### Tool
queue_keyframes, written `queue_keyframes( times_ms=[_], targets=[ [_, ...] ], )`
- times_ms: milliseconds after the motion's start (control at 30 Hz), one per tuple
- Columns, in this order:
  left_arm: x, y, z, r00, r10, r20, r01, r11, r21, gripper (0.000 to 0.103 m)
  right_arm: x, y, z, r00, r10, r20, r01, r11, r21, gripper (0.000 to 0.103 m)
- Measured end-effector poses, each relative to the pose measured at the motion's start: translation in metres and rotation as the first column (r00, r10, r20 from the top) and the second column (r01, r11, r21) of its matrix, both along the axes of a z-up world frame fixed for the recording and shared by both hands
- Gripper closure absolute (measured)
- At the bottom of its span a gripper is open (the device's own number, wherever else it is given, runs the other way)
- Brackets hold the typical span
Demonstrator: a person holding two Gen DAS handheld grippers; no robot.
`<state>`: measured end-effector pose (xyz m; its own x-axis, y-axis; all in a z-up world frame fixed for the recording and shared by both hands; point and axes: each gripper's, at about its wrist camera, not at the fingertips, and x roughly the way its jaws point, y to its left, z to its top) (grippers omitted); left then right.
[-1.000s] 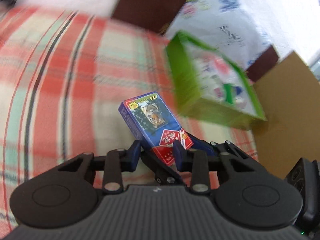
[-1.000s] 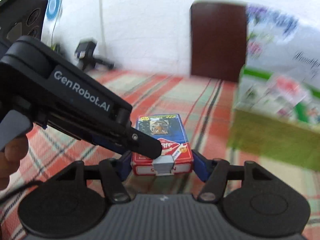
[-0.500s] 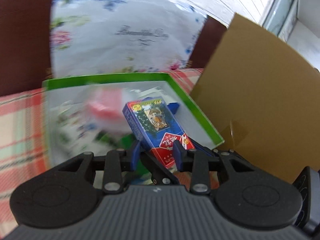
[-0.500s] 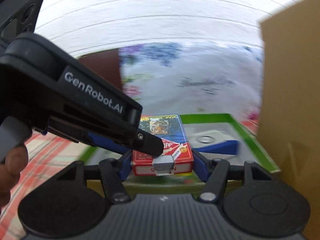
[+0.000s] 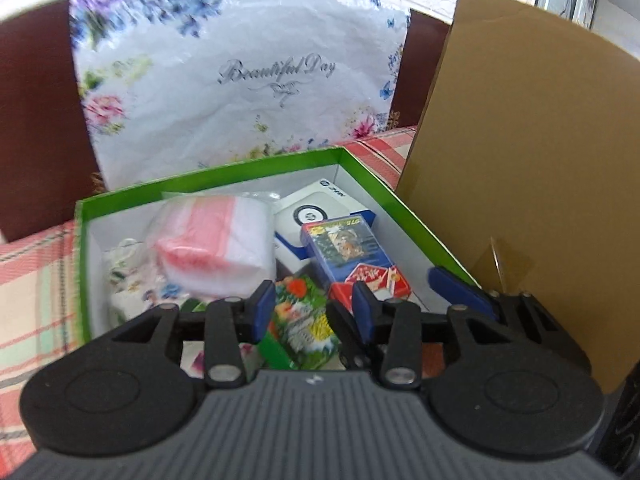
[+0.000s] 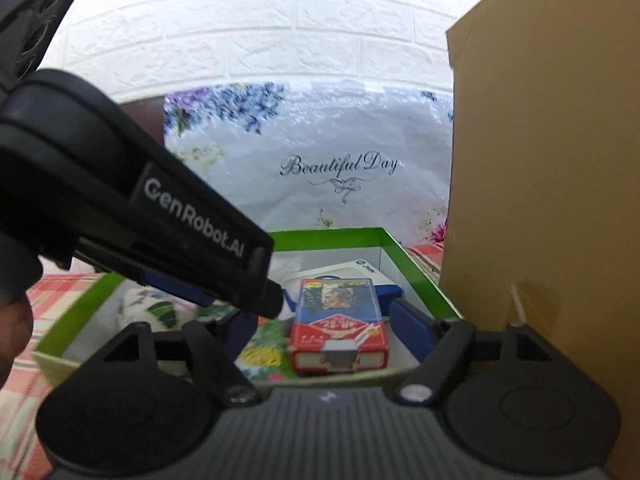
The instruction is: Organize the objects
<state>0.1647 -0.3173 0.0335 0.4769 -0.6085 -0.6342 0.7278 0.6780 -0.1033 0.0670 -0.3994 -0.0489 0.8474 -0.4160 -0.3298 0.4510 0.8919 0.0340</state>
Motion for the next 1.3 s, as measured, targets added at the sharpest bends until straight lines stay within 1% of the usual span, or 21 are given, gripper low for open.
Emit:
queue_keyframes(
  times_ms=[67, 133, 200, 267, 333, 367, 567, 667, 700, 733, 767, 800, 833, 900, 1033, 1133, 1233, 1300],
  targets=[
    [-0.012, 0.009, 0.007, 0.999, 0.013, 0.047, -0.013, 1.0, 0.005, 0.054, -0.013, 0.009, 0.003, 1.0, -0.002, 0.011, 0.002, 1.0, -0.001, 0.022],
    [-0.023, 0.019, 0.016, 0.995, 0.035, 0.094, -0.037, 0.999, 0.017, 0.053, -0.026, 0.017, 0.005, 1.0, 0.005, 0.012, -0.005, 1.0, 0.0, 0.022],
    [-0.033, 0.029, 0.022, 0.991, 0.055, 0.125, -0.058, 0.998, 0.023, 0.053, -0.037, 0.025, 0.006, 1.0, 0.019, 0.004, -0.019, 1.0, 0.001, 0.022],
    [-0.042, 0.041, 0.027, 0.986, 0.078, 0.147, -0.084, 0.996, 0.03, 0.052, -0.047, 0.033, 0.007, 0.999, 0.034, 0.0, -0.034, 0.999, 0.006, 0.022],
    [-0.05, 0.051, 0.03, 0.98, 0.103, 0.168, -0.111, 0.993, 0.04, 0.049, -0.049, 0.032, 0.012, 0.999, 0.054, 0.002, -0.054, 0.998, 0.023, 0.022],
    [-0.053, 0.057, 0.031, 0.977, 0.118, 0.177, -0.128, 0.991, 0.043, 0.045, -0.053, 0.035, 0.014, 0.998, 0.064, 0.003, -0.064, 0.997, 0.032, 0.022],
    [-0.073, 0.093, 0.034, 0.958, 0.194, 0.211, -0.211, 0.976, 0.06, 0.042, -0.081, 0.057, 0.031, 0.993, 0.115, 0.011, -0.115, 0.988, 0.099, 0.022],
    [-0.082, 0.109, 0.033, 0.944, 0.229, 0.238, -0.249, 0.967, 0.058, 0.03, -0.095, 0.068, 0.04, 0.991, 0.132, 0.026, -0.134, 0.984, 0.118, 0.021],
    [-0.085, 0.114, 0.033, 0.939, 0.239, 0.246, -0.261, 0.964, 0.059, 0.027, -0.098, 0.071, 0.043, 0.99, 0.138, 0.032, -0.141, 0.982, 0.125, 0.021],
    [-0.087, 0.119, 0.033, 0.936, 0.248, 0.25, -0.271, 0.961, 0.06, 0.027, -0.103, 0.075, 0.046, 0.989, 0.143, 0.038, -0.147, 0.98, 0.136, 0.021],
    [-0.089, 0.124, 0.032, 0.933, 0.259, 0.25, -0.282, 0.957, 0.062, 0.024, -0.104, 0.076, 0.049, 0.988, 0.15, 0.045, -0.155, 0.977, 0.149, 0.021],
    [-0.09, 0.129, 0.032, 0.93, 0.269, 0.249, -0.292, 0.954, 0.061, 0.019, -0.105, 0.078, 0.051, 0.986, 0.156, 0.051, -0.162, 0.974, 0.16, 0.021],
    [-0.091, 0.134, 0.031, 0.927, 0.281, 0.247, -0.303, 0.951, 0.058, 0.016, -0.107, 0.08, 0.053, 0.985, 0.162, 0.057, -0.169, 0.971, 0.169, 0.021],
    [-0.093, 0.143, 0.03, 0.92, 0.306, 0.244, -0.328, 0.943, 0.056, 0.006, -0.111, 0.086, 0.058, 0.983, 0.171, 0.068, -0.181, 0.966, 0.185, 0.02],
    [-0.095, 0.16, 0.026, 0.912, 0.346, 0.219, -0.366, 0.929, 0.055, 0.0, -0.115, 0.095, 0.066, 0.979, 0.184, 0.086, -0.198, 0.958, 0.209, 0.019],
    [-0.097, 0.169, 0.023, 0.903, 0.371, 0.216, -0.391, 0.919, 0.057, 0.0, -0.117, 0.102, 0.071, 0.977, 0.193, 0.089, -0.207, 0.956, 0.209, 0.019],
    [-0.099, 0.179, 0.02, 0.9, 0.384, 0.206, -0.403, 0.914, 0.055, 0.0, -0.118, 0.109, 0.072, 0.977, 0.198, 0.084, -0.211, 0.956, 0.203, 0.018],
    [-0.099, 0.183, 0.018, 0.895, 0.399, 0.198, -0.419, 0.906, 0.066, 0.0, -0.117, 0.112, 0.072, 0.976, 0.203, 0.077, -0.214, 0.956, 0.2, 0.018]
  ],
)
